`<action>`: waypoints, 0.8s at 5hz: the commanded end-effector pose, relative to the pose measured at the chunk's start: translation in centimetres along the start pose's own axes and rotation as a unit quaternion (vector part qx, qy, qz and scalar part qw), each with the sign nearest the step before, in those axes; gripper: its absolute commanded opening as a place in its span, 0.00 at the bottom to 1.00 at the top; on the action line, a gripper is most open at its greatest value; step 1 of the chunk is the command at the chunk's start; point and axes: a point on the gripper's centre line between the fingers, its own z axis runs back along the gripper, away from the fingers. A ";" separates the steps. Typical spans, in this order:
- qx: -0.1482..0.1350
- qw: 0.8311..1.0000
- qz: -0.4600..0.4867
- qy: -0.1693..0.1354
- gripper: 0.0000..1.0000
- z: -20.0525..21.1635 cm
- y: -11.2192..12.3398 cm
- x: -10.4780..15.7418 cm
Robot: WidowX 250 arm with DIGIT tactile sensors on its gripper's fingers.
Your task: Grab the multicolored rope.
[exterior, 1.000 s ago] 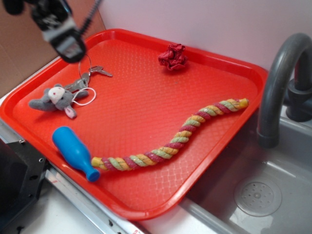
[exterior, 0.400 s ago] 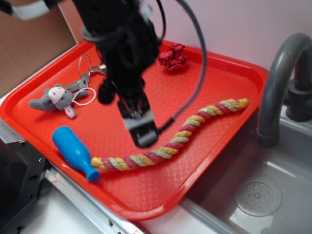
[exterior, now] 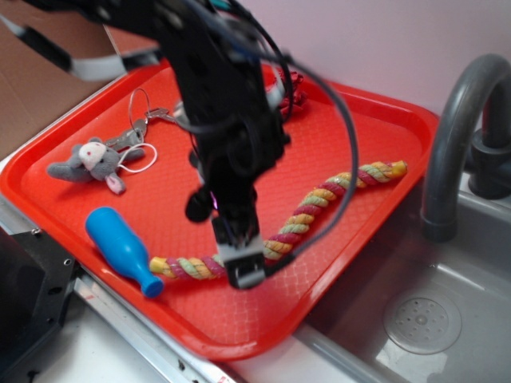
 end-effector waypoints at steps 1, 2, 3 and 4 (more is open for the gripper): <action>0.005 0.999 -0.021 0.033 1.00 -3.0 -0.6 0.1; 0.010 0.999 -0.016 0.036 1.00 -3.4 -0.4 0.1; 0.018 0.999 -0.016 0.034 0.00 -3.5 -0.4 0.1; 0.023 0.999 -0.014 0.027 0.00 -3.1 -0.6 0.0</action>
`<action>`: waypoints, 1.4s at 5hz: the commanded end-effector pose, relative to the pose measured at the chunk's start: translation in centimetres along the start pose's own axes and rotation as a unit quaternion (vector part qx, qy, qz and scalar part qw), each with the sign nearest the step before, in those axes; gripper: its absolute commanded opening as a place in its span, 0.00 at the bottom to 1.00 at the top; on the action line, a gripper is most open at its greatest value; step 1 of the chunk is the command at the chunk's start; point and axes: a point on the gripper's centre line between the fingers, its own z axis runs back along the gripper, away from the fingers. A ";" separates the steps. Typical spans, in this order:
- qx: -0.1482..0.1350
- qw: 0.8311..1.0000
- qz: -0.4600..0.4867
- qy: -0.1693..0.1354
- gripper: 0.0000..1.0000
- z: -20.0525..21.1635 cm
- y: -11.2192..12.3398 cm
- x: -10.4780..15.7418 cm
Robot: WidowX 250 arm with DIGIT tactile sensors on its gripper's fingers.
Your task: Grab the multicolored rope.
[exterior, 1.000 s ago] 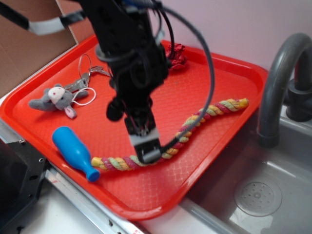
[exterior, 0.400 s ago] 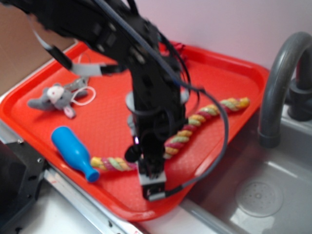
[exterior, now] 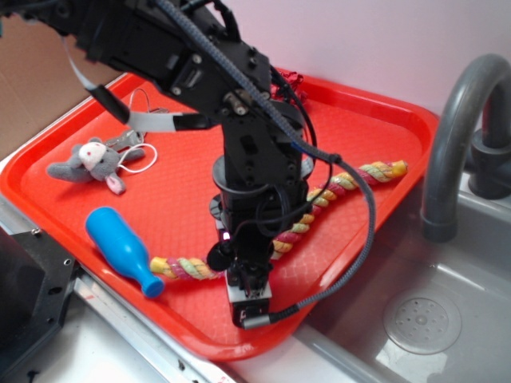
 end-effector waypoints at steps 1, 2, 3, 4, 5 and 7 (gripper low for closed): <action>0.001 1.000 0.016 -0.019 0.00 0.5 -0.1 -0.4; -0.004 0.999 0.037 -0.031 0.00 1.6 1.3 -0.8; -0.017 0.996 0.073 -0.052 0.00 4.7 3.4 -1.7; -0.040 0.985 0.146 -0.087 0.00 9.2 6.3 -3.7; -0.048 0.968 0.220 -0.109 0.00 13.6 8.8 -6.7; -0.019 0.939 0.306 -0.156 0.00 17.2 10.7 -11.0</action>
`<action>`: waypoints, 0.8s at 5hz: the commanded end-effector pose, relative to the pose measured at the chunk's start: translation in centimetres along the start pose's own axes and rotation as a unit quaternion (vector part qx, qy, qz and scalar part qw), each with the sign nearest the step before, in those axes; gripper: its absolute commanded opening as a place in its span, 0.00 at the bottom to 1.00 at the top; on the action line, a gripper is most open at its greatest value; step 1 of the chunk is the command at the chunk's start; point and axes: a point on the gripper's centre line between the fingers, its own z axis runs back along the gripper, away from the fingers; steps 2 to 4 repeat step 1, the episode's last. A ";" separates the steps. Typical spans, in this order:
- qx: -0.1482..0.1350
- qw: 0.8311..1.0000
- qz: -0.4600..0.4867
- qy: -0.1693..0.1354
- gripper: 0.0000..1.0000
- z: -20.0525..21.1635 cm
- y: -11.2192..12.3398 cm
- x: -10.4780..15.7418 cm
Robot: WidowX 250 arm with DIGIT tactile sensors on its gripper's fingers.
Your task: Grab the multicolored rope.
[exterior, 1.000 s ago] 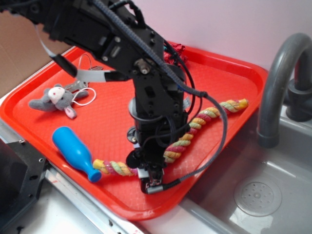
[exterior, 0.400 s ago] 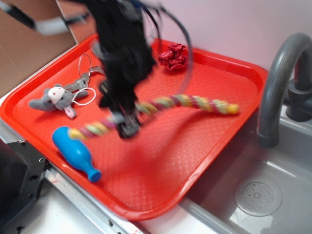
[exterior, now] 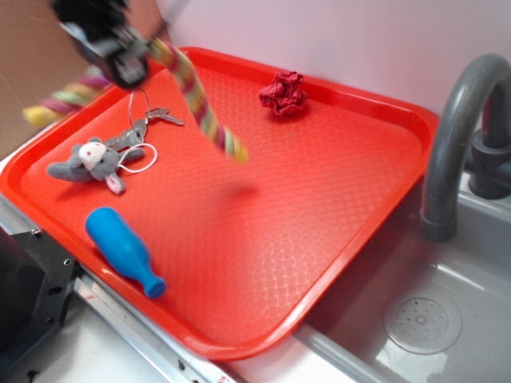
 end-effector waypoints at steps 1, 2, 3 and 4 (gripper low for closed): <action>0.007 1.000 0.008 -0.016 0.00 1.7 0.7 -0.7; 0.007 1.000 0.008 -0.016 0.00 1.7 0.7 -0.7; 0.007 1.000 0.008 -0.016 0.00 1.7 0.7 -0.7; 0.007 1.000 0.008 -0.016 0.00 1.7 0.7 -0.7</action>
